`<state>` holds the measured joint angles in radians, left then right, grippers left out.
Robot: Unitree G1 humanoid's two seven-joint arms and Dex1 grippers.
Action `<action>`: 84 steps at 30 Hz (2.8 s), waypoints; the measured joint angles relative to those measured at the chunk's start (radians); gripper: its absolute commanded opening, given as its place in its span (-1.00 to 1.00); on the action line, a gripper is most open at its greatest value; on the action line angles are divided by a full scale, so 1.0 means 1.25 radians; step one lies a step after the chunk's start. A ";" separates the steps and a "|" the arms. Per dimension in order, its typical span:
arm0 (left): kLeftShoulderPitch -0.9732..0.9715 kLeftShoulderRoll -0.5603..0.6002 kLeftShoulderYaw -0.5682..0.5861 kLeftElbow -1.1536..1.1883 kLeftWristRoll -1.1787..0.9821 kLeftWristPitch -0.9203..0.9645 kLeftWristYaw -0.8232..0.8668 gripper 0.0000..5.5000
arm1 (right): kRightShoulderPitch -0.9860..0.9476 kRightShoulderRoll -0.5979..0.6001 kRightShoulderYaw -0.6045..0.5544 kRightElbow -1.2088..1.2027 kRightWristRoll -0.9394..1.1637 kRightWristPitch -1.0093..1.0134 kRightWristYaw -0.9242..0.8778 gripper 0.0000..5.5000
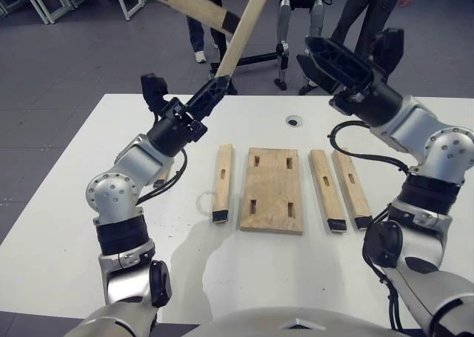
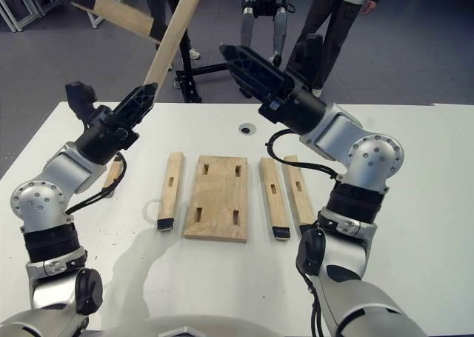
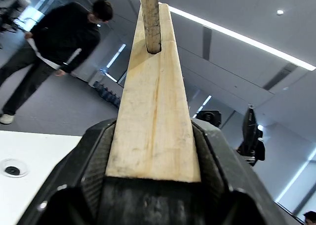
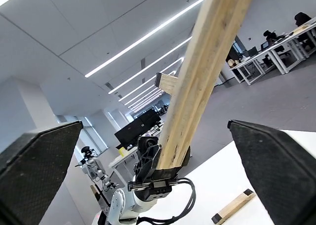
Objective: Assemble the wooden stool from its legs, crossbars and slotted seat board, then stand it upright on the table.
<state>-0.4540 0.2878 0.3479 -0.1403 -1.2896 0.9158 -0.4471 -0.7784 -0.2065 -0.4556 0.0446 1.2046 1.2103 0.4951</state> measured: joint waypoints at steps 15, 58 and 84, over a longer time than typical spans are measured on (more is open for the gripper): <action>0.027 0.013 -0.090 -0.077 -0.126 0.066 -0.020 -0.26 | 0.008 -0.005 0.074 -0.018 0.148 0.019 -0.063 0.78; 0.086 0.150 -0.067 -0.065 -0.182 0.077 -0.095 0.80 | 0.091 -0.126 0.180 -0.022 0.212 0.052 -0.018 -0.25; 0.073 0.338 -0.696 -0.099 0.869 -0.232 -0.203 0.96 | 0.098 -0.204 0.145 0.014 0.058 -0.032 0.087 -0.25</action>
<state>-0.3629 0.7105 -0.5215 -0.2642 -0.2036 0.6262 -0.7015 -0.6555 -0.4619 -0.2745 0.0619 1.2774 1.1699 0.6039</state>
